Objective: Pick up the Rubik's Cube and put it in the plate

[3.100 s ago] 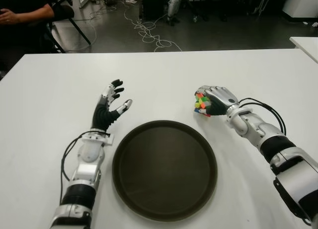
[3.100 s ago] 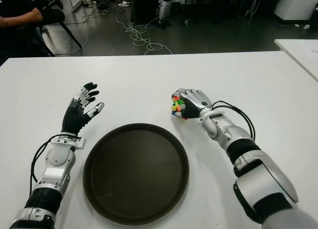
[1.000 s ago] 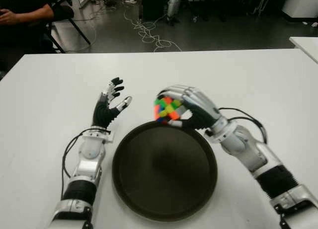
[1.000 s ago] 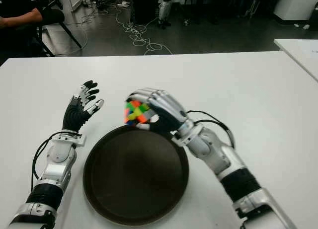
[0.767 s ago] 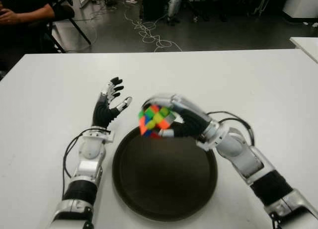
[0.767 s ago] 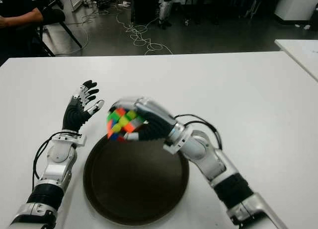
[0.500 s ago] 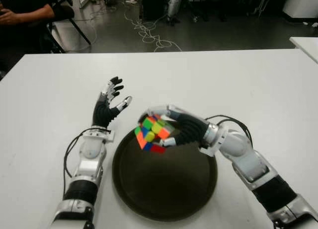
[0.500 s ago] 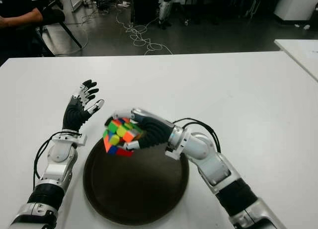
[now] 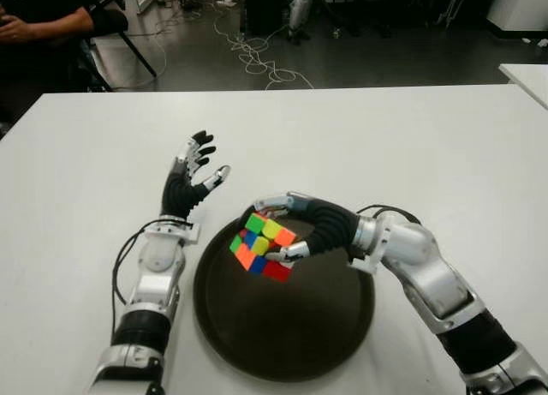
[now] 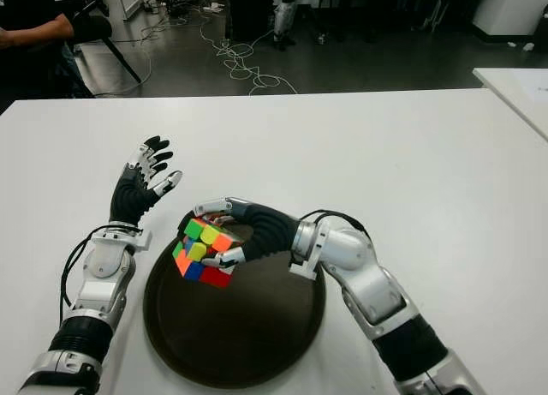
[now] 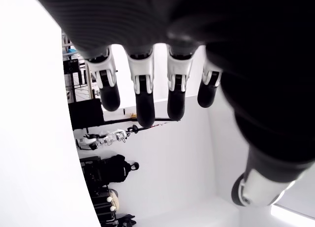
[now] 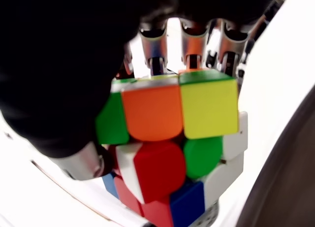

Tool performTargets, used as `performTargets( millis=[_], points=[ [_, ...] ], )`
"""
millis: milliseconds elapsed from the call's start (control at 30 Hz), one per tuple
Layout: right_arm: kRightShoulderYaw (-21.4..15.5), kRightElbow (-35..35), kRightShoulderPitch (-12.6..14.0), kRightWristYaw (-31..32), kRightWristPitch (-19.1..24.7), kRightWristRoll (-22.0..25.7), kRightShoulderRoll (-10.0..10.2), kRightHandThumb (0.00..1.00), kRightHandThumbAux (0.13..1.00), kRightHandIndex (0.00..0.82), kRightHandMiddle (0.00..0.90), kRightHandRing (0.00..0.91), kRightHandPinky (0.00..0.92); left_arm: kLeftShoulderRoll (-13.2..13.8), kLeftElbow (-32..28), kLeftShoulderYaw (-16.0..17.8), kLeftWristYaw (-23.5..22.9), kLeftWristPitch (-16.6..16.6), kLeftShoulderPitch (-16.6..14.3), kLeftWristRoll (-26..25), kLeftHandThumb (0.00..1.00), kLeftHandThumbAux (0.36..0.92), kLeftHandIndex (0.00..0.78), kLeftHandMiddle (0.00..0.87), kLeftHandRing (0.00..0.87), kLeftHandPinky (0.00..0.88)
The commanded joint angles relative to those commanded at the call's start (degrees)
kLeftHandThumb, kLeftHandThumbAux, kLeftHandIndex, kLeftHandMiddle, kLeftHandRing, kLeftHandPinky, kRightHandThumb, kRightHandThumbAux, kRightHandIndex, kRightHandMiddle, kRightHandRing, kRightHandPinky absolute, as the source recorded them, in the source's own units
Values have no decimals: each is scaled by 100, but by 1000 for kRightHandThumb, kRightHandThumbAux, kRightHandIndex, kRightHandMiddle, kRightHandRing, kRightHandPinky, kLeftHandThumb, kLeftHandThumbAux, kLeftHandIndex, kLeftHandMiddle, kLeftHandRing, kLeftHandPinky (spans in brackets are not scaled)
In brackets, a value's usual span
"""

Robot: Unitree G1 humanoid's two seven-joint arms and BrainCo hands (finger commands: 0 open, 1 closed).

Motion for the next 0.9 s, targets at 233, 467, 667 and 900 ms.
performTargets(
  millis=[233, 467, 667, 900],
  points=[
    [-75, -12, -22, 163, 309, 37, 40, 699, 723, 430, 672, 693, 700, -13, -68, 4, -34, 7, 30, 1, 30, 703, 77, 147, 127, 114],
    [-111, 33, -39, 219, 344, -131, 45, 699, 723, 430, 670, 694, 701, -14, -94, -1, 15, 7, 42, 60, 21, 696, 85, 157, 136, 121],
    [-79, 203, -136, 134, 39, -653, -53, 700, 723, 431, 680, 698, 697, -14, -96, 6, -25, 28, 37, 25, 27, 706, 86, 159, 138, 118],
    [-71, 345, -205, -69, -313, -1310, -88, 699, 723, 431, 683, 700, 695, -14, -137, 0, -6, 17, 57, 51, 32, 721, 87, 161, 138, 120]
  ],
)
